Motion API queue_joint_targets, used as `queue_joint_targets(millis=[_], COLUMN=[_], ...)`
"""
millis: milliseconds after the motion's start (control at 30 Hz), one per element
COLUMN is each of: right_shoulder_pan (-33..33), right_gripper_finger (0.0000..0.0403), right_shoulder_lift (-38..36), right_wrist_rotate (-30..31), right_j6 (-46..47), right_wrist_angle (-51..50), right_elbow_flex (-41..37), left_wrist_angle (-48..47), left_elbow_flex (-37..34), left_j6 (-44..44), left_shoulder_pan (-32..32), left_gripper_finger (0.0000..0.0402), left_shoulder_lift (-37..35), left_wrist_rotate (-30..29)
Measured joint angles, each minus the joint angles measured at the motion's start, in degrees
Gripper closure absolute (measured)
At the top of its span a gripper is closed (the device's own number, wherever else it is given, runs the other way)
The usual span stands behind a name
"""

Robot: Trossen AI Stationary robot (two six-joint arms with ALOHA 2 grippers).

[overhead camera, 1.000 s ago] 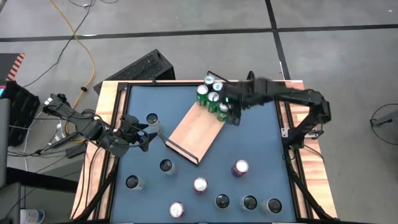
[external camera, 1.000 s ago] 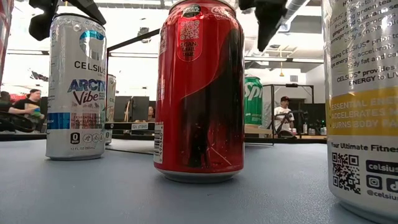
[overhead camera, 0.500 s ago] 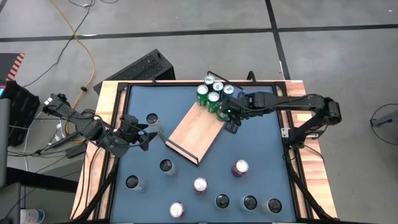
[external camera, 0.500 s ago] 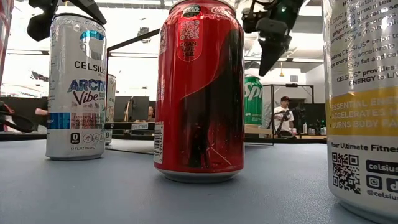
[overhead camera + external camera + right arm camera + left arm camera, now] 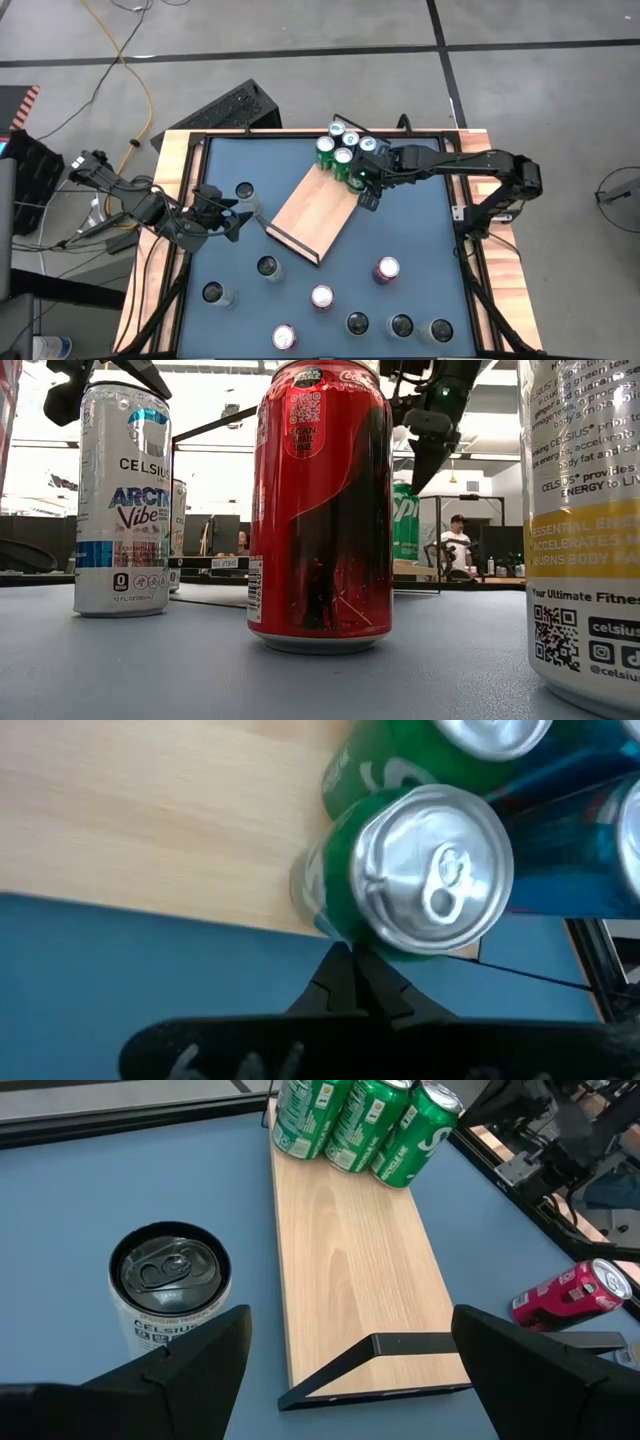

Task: Place canned beverage on shelf
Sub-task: Put green soda can on the shelf aligned with the other green soda cans

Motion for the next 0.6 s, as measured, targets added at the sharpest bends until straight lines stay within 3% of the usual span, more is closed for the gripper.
queue_joint_targets(millis=[400,600], right_shoulder_pan=[-0.29,2.56], right_gripper_finger=[0.0403,0.0403], right_shoulder_lift=[-0.99,-6.37], right_wrist_rotate=[0.35,0.21], right_j6=[0.55,-0.24], right_wrist_angle=[-4.21,2.23], right_elbow_flex=[-0.02,1.26], left_wrist_angle=[0.03,0.03], left_elbow_flex=[0.00,0.00], left_j6=[-0.09,-0.20], left_shoulder_pan=[0.00,0.00], left_gripper_finger=[0.0072,0.0072], left_shoulder_lift=[0.01,0.00], left_wrist_rotate=[0.15,0.13])
